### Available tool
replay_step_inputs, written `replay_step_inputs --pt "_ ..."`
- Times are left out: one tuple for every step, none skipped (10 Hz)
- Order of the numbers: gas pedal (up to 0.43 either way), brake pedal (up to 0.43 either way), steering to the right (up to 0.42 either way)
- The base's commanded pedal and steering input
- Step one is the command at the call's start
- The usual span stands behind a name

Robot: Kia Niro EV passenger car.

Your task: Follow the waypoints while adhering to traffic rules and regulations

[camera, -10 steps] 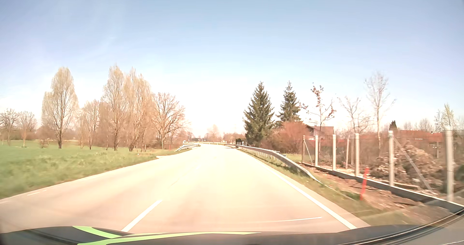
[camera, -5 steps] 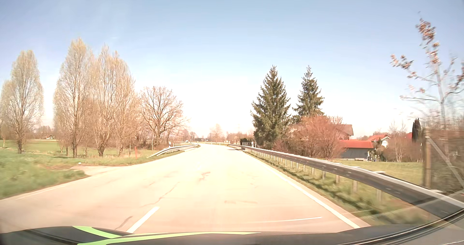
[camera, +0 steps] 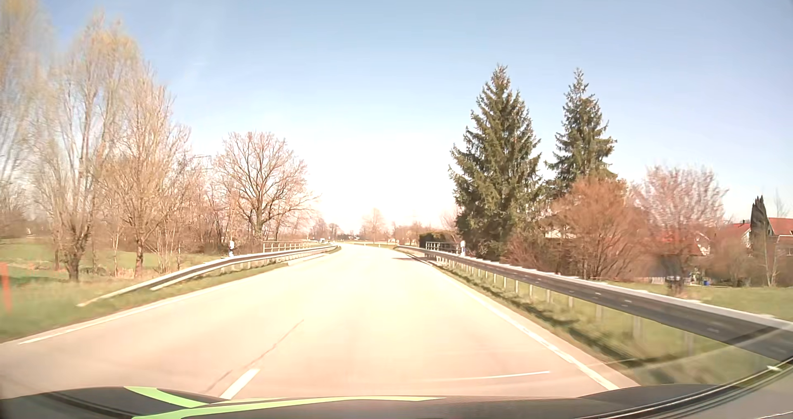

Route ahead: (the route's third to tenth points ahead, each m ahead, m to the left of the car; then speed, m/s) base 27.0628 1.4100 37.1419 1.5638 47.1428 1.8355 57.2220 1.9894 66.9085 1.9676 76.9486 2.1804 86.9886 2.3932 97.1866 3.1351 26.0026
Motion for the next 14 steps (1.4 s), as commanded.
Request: replay_step_inputs --pt "0.299 0.000 -0.005" --pt "0.287 0.000 -0.005" --pt "0.280 0.000 -0.005" --pt "0.268 0.000 -0.005" --pt "0.248 0.000 -0.005" --pt "0.240 0.000 -0.005" --pt "0.228 0.000 -0.005" --pt "0.197 0.000 -0.005" --pt "0.189 0.000 -0.005" --pt "0.189 0.000 -0.005" --pt "0.189 0.000 -0.005" --pt "0.189 0.000 -0.005" --pt "0.189 0.000 -0.004" --pt "0.189 0.000 -0.003"
